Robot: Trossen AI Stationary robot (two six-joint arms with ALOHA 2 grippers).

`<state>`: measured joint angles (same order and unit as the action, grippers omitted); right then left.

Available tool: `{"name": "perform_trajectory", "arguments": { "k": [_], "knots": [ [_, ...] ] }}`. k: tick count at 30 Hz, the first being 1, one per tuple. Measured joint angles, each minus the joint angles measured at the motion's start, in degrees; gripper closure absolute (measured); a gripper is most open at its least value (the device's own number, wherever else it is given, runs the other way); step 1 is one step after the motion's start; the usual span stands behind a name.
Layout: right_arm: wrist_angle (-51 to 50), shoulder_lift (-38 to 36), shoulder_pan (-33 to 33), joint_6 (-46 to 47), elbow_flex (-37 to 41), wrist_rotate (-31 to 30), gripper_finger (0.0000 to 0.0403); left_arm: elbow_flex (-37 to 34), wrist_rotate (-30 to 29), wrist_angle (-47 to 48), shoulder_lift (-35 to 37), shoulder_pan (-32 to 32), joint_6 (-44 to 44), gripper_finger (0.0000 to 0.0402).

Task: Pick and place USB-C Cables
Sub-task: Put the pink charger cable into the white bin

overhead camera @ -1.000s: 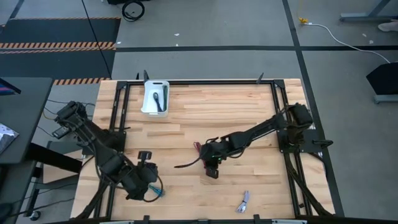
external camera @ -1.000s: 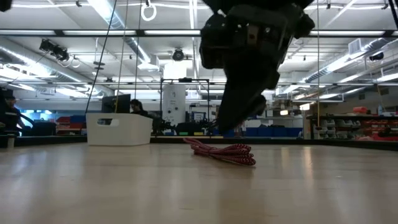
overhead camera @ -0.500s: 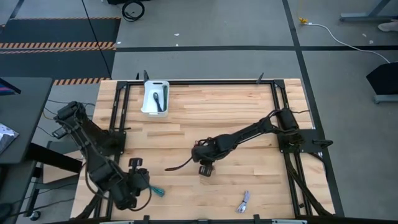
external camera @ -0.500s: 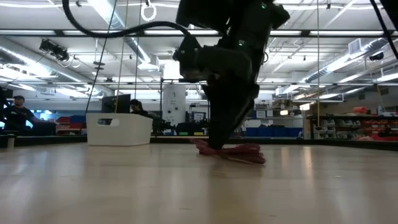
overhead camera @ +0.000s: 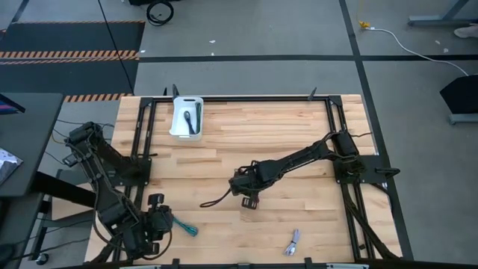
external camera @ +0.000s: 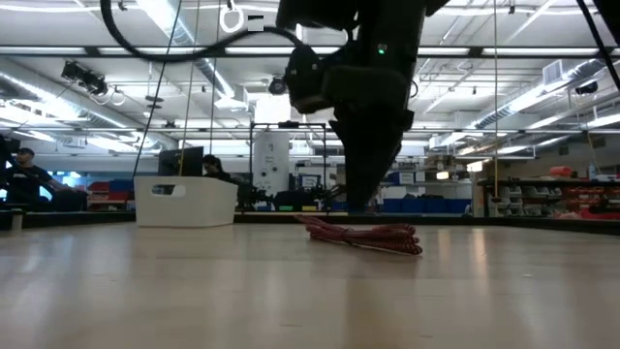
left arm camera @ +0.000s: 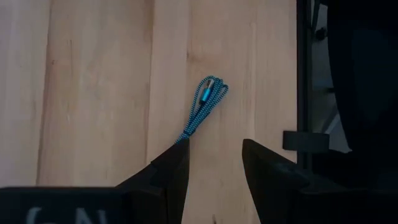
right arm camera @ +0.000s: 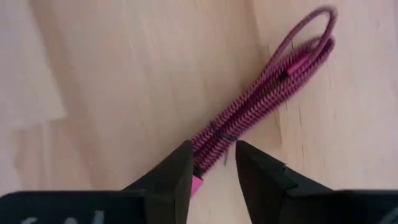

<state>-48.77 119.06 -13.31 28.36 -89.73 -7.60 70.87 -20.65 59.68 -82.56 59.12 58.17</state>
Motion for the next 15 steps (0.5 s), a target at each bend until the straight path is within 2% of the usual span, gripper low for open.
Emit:
{"name": "perform_trajectory", "arguments": {
  "k": [9, 15],
  "knots": [
    [5.44, -0.01, 1.8, 1.84, 0.92, 4.01, 0.0211, 0.0, -0.78, 0.02, 0.0, 0.02, -0.81, 0.0247],
    [9.9, -0.01, 3.06, 4.5, 4.58, 4.11, 0.0203, 0.0, -0.8, 0.04, 0.0, 0.02, -3.41, 0.0247]
  ]
}}
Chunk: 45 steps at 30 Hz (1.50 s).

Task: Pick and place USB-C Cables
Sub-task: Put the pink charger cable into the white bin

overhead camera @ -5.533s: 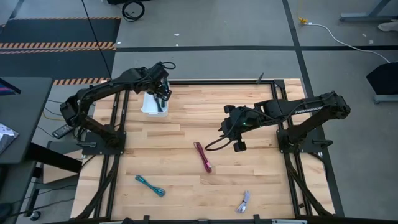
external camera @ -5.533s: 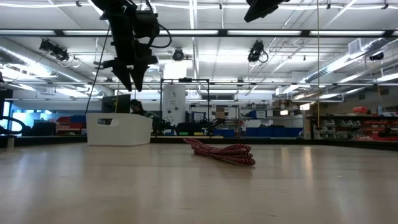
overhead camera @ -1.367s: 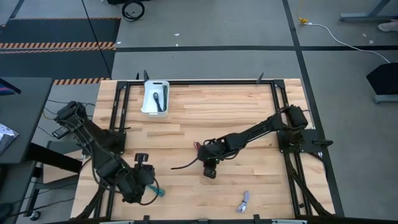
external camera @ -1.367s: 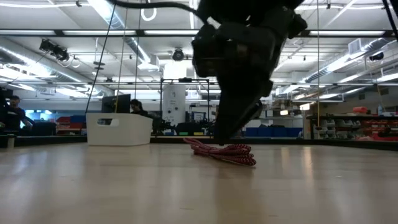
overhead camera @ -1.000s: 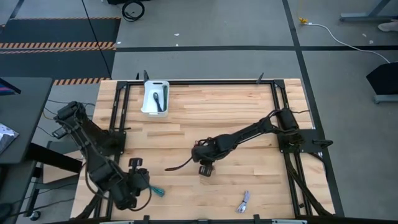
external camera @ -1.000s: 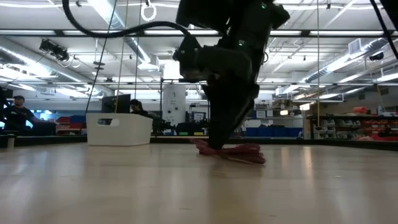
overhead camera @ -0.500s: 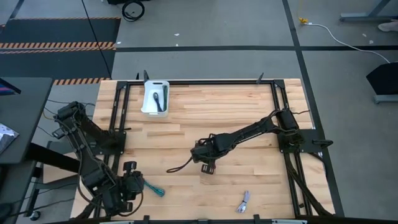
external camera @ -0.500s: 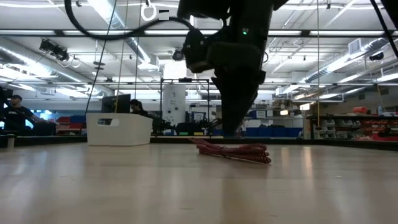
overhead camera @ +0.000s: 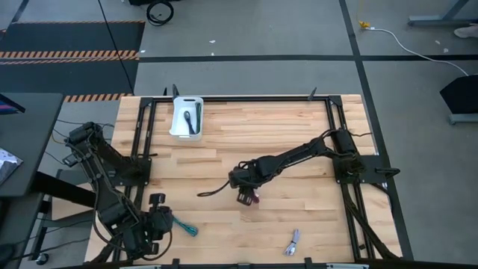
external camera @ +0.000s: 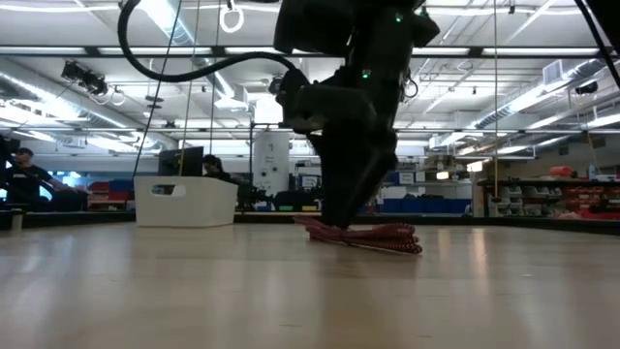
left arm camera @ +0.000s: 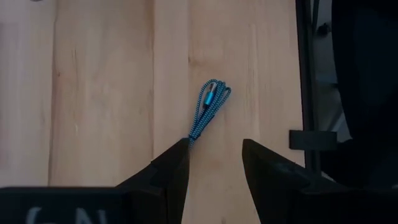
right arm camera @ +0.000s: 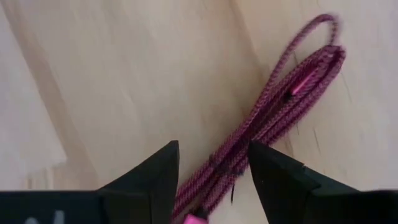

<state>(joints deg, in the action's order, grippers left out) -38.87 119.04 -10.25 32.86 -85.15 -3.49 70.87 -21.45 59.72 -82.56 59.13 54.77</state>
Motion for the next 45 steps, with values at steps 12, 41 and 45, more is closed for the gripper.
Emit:
{"name": "perform_trajectory", "arguments": {
  "k": [12, 41, 45],
  "knots": [
    [3.71, -0.19, 0.77, -4.53, 4.46, -10.63, 0.0271, 0.0, -1.4, 0.14, 0.0, -0.07, -3.35, 0.0247],
    [2.52, -4.85, 0.29, -27.63, -12.05, -15.11, 0.0397, 0.0, -12.49, 7.0, 0.0, -0.16, -4.42, 0.0247],
    [8.1, -4.76, 1.81, -31.33, -13.98, -7.41, 0.0397, 0.0, -14.0, 9.64, 0.01, -1.08, -2.55, 0.0247]
  ]
}}
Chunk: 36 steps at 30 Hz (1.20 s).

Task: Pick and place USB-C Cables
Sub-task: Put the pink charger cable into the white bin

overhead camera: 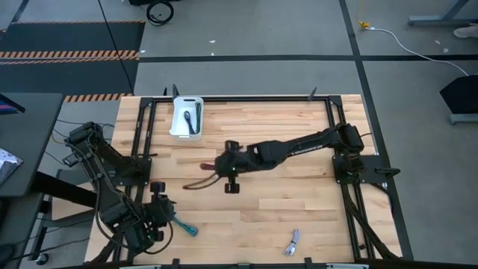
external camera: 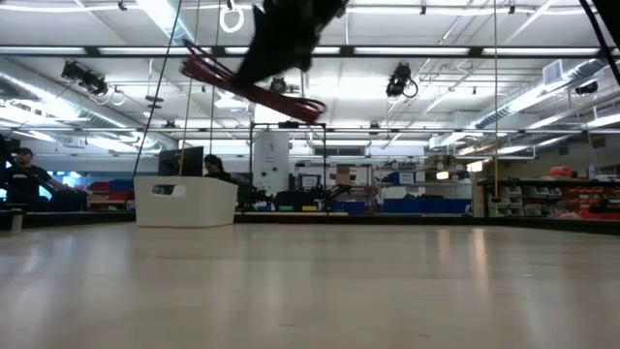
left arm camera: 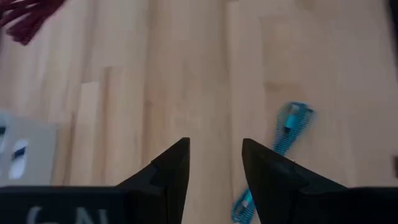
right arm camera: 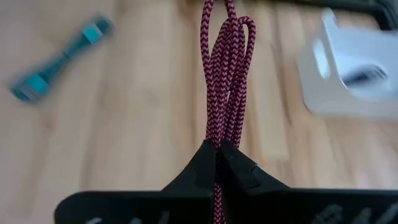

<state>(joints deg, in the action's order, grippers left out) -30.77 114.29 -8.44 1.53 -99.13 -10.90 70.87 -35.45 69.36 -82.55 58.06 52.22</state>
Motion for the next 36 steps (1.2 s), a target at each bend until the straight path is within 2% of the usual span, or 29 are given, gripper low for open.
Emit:
{"name": "perform_trajectory", "arguments": {
  "k": [4, 8, 11, 15, 19, 21, 28, 33, 36],
  "knots": [
    [5.1, 0.04, -0.64, -1.45, -0.08, 5.07, 0.0397, 0.0, -6.38, 6.2, 0.01, -0.72, 5.71, 0.0247],
    [3.3, 0.01, -1.77, -3.82, -0.09, 5.34, 0.0397, 0.0, -14.42, 12.37, 0.01, -0.76, 8.69, 0.0247],
    [0.76, -0.03, -2.04, -3.2, -0.09, 5.17, 0.0398, 0.0, -17.22, 14.18, 0.01, -1.24, 8.28, 0.0246],
    [-1.17, -0.07, -2.34, -1.53, -0.09, 4.59, 0.0398, 0.0, -17.89, 10.24, 0.01, -3.56, -0.46, 0.0245],
    [-0.01, -0.07, -2.35, -1.15, -0.09, 4.49, 0.0398, 0.0, -14.09, 5.1, -1.25, -7.47, -10.43, 0.0222],
    [1.14, -0.1, -2.33, -1.08, -0.09, 4.47, 0.0398, 0.0, -12.45, 5.26, -2.47, -9.46, -11.97, 0.0202],
    [1.58, -0.09, -2.39, 0.19, 0.29, 4.36, 0.0396, -0.02, -12.58, 5.3, -5.67, -14.21, -13.96, 0.0128],
    [1.39, -0.07, -2.32, 1.21, 0.87, 4.36, 0.0396, -0.02, -15.43, 3.72, -5.65, -15.15, -14.25, 0.0103],
    [2.05, -0.07, -1.91, 1.87, 0.88, 4.4, 0.0395, -0.02, -15.97, -1.15, -5.63, -15.31, -17.6, 0.0098]
  ]
}}
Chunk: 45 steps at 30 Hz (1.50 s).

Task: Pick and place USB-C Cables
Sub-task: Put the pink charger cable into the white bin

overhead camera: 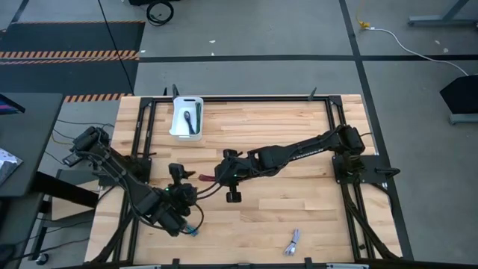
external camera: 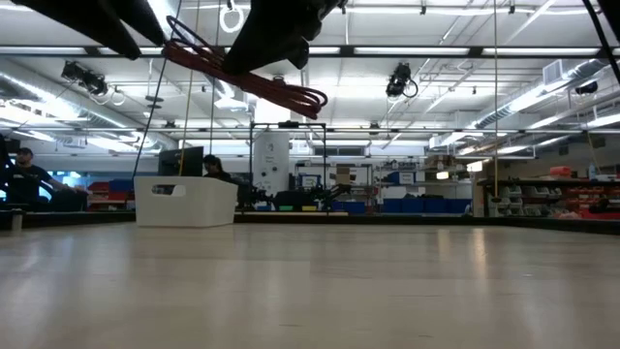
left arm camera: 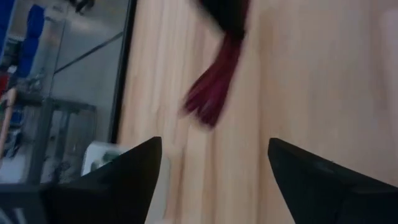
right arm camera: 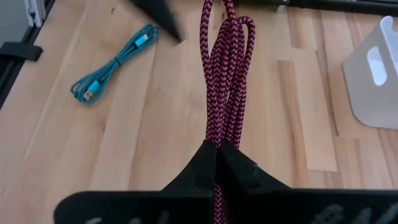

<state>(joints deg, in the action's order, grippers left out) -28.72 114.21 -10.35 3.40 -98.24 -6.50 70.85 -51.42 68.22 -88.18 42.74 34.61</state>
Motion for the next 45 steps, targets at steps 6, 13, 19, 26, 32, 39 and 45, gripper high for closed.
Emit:
{"name": "perform_trajectory", "arguments": {
  "k": [6, 13, 19, 26, 32, 39, 45],
  "knots": [
    [4.29, 0.04, 0.08, 0.17, 0.03, 1.93, 0.0396, 0.02, -0.39, -7.9, 0.02, -1.49, -9.83, 0.0097],
    [3.18, 0.04, 0.02, 2.75, 0.03, 3.41, 0.0396, 0.02, -2.58, -7.39, 0.02, -2.8, -11.92, 0.0097],
    [-1.41, 0.04, -0.07, 4.19, 0.03, 4.83, 0.0396, 0.02, -5.05, -5.04, 0.04, -2.69, -11.72, 0.0097],
    [-0.17, 0.07, -0.11, 4.11, 0.03, 4.83, 0.0396, 0.02, -5.02, -7.58, 0.04, -2.73, -12.29, 0.0097],
    [3.45, 0.07, -0.12, 3.53, 0.03, 6.58, 0.0396, 0.02, -2.42, -13.91, 0.04, -2.84, -20.4, 0.0097],
    [3.09, 0.09, -0.18, 3.52, 0.03, 6.6, 0.0396, 0.02, -1.0, -12.0, 0.04, -4.41, -18.12, 0.0113],
    [2.94, 0.09, -0.16, 3.01, 0.03, 6.62, 0.0395, 0.0, 3.71, -9.23, 0.04, -5.8, -12.41, 0.0232]
  ]
}}
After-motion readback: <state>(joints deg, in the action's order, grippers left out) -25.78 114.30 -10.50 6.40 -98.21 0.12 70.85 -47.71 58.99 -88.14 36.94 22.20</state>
